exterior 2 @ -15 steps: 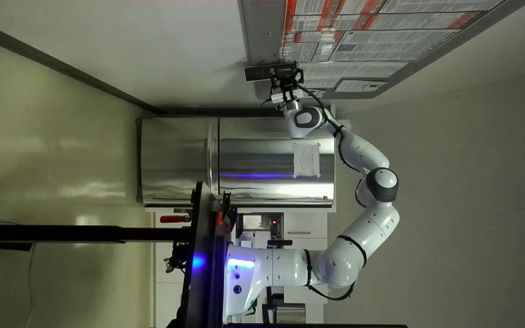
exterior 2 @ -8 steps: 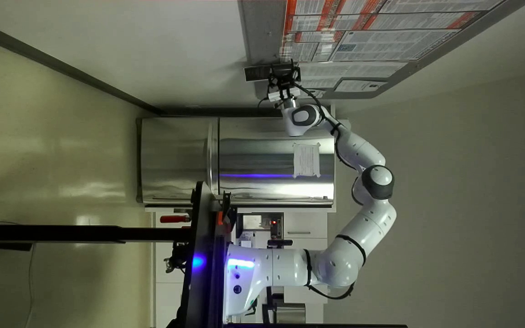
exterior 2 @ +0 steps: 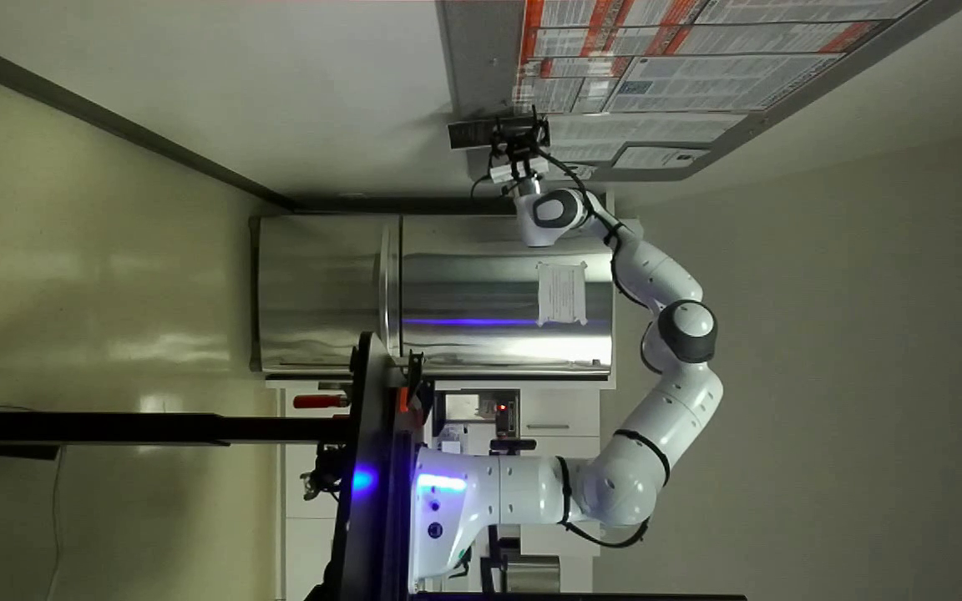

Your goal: Pull out the pin from the board

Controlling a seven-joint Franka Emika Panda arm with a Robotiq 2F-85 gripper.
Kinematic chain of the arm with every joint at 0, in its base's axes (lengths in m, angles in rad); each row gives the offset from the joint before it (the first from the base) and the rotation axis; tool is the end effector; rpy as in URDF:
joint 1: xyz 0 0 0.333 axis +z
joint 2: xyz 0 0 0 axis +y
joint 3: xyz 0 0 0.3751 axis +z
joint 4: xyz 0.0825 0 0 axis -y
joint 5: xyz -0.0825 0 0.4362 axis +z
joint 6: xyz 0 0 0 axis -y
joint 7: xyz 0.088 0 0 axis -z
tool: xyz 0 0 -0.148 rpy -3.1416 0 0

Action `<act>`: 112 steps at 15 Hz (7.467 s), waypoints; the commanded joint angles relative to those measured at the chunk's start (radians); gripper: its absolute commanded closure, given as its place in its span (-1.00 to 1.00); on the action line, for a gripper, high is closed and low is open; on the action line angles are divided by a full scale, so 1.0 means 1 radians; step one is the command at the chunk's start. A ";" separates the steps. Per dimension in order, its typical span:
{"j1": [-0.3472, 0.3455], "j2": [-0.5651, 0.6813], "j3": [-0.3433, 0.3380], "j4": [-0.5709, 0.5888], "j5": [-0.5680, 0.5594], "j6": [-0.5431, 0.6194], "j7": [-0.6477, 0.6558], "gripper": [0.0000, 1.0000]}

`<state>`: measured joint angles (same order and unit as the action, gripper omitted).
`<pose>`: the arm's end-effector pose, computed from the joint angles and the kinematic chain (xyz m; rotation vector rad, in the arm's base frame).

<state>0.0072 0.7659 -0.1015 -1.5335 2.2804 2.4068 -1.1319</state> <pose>0.8402 -0.0376 0.2220 -1.7031 0.7922 -0.9522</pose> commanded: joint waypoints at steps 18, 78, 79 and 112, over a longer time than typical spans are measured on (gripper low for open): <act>0.009 0.053 0.001 0.127 -0.035 0.023 0.048 -1.00; -0.153 -0.434 -0.109 -0.330 -0.582 -0.146 0.340 0.91; -0.160 -0.464 -0.123 -0.349 -0.666 -0.153 0.370 0.91; -0.248 -0.872 -0.162 -0.664 -1.975 -0.423 0.368 0.91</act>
<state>-0.2472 -0.0287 -0.2753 -2.1309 0.2855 1.9309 -0.7620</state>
